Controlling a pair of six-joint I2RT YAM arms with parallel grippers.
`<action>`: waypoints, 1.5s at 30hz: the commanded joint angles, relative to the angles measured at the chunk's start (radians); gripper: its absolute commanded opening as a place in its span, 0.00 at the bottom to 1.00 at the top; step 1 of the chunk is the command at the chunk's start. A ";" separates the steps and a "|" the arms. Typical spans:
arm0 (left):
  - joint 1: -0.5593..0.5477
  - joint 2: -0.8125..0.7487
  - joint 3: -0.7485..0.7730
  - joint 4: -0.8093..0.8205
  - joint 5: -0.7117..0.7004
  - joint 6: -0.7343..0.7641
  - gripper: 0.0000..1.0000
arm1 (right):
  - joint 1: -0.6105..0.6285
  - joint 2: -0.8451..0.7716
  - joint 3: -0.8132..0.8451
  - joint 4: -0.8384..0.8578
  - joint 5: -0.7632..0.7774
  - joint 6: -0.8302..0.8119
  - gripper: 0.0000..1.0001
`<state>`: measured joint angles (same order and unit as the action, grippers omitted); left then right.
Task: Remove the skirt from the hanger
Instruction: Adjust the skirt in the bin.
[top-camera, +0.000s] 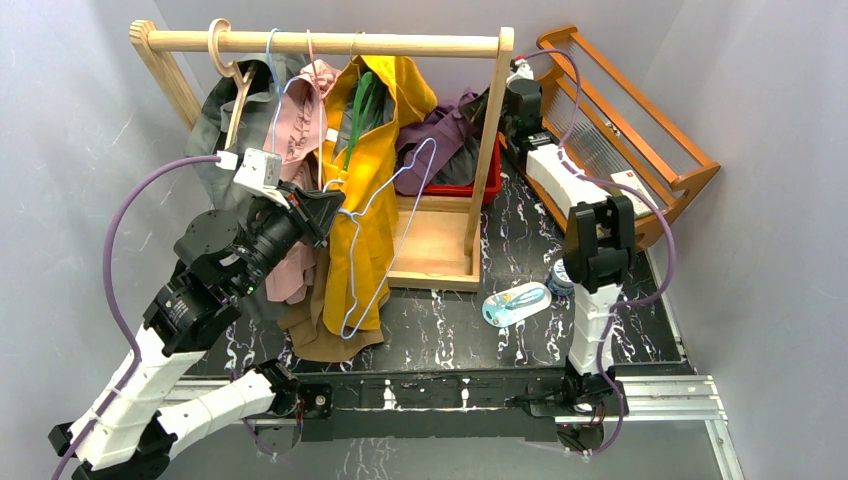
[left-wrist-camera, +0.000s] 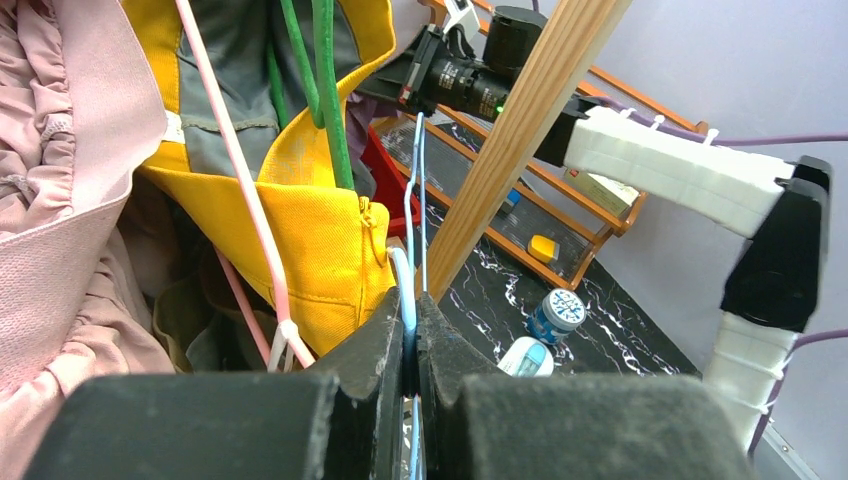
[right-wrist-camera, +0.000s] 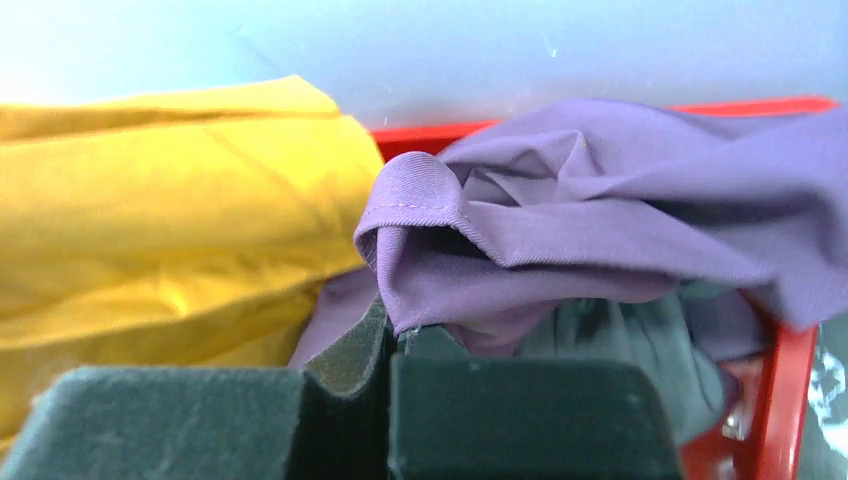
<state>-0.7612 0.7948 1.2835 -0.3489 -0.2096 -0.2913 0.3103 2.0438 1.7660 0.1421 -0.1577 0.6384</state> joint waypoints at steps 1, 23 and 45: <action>0.000 -0.009 0.004 0.011 -0.015 0.003 0.00 | -0.006 0.106 0.163 0.130 0.043 -0.055 0.00; 0.000 0.003 0.038 -0.014 -0.024 0.013 0.00 | 0.008 0.308 0.494 0.058 0.028 -0.216 0.00; 0.000 0.008 0.030 0.004 0.003 -0.013 0.00 | 0.116 0.173 0.218 -0.210 -0.003 -0.071 0.14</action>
<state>-0.7612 0.8082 1.2903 -0.3737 -0.2199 -0.2958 0.4950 2.1780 1.8534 0.0387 -0.1284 0.4816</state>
